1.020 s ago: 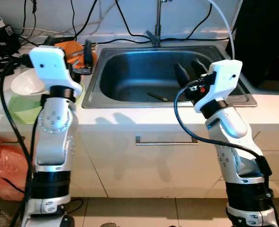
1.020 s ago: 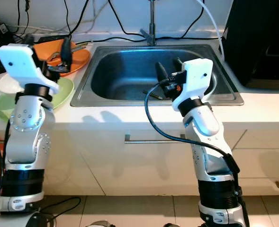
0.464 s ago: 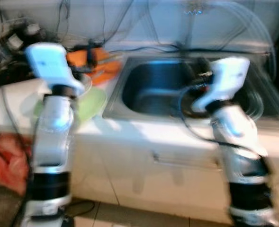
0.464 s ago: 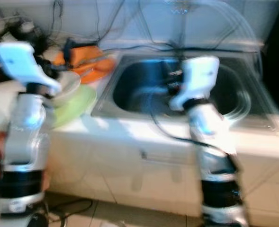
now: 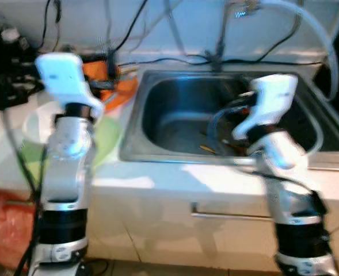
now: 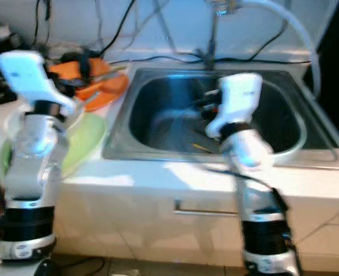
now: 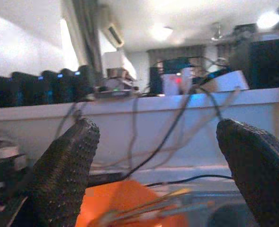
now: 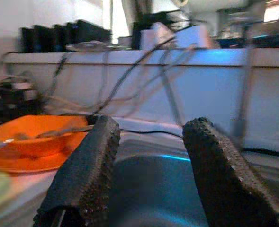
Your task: Kitchen organization
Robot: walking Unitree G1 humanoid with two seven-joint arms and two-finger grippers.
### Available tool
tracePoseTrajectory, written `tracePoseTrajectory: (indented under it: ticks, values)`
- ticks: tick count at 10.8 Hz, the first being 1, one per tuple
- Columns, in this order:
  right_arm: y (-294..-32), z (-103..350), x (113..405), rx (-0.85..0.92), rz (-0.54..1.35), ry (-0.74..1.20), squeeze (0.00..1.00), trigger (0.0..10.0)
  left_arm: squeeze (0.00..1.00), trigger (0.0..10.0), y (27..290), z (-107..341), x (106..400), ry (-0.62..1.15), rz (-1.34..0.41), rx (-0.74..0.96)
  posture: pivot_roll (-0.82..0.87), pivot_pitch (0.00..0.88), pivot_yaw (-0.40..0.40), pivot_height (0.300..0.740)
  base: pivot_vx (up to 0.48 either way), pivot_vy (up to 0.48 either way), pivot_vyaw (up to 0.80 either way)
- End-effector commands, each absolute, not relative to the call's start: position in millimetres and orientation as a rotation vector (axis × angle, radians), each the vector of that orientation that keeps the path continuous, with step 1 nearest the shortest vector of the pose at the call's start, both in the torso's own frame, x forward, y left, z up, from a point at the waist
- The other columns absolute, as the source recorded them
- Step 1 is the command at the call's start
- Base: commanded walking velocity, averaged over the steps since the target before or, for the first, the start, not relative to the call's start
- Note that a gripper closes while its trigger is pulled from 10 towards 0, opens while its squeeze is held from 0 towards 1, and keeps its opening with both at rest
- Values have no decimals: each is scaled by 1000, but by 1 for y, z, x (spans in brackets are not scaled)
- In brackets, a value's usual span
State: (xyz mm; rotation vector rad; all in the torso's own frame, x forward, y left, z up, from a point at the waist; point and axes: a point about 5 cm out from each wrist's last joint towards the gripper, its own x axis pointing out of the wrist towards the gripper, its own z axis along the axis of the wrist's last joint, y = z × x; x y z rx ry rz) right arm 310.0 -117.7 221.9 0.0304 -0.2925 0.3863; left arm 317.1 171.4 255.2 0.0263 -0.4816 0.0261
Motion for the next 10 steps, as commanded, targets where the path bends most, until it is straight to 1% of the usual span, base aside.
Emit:
tracePoseTrajectory:
  ticks: [1, 4, 6, 7, 8, 10]
  values:
    - [-123, 225, 311, 17, 367, -305, 0, 10000, 0, 10000, 170, 256, 318, -475, 24, 32, 159, 0, 56, 740, 0, 0, 0]
    - [-123, 223, 312, 15, 381, -278, 0, 10000, 0, 10000, 165, 248, 323, -409, -7, 36, 159, 0, 59, 740, 0, 0, 0]
    - [-122, 217, 309, -4, 454, -210, 0, 10000, 0, 10000, 162, 237, 327, -324, -47, 37, 157, 0, 63, 740, 0, 0, 0]
    - [-123, 215, 309, -15, 472, -194, 0, 10000, 0, 10000, 162, 235, 327, -309, -53, 47, 159, 0, 63, 740, 0, 0, 0]
    - [-127, 213, 304, -42, 544, -169, 0, 10000, 0, 10000, 162, 228, 326, -260, -90, 73, 159, 0, 64, 740, 0, 0, 0]
    - [-136, 210, 302, -100, 598, -134, 0, 10000, 0, 10000, 164, 218, 324, -200, -143, 128, 158, 4, 61, 740, 0, 0, 0]
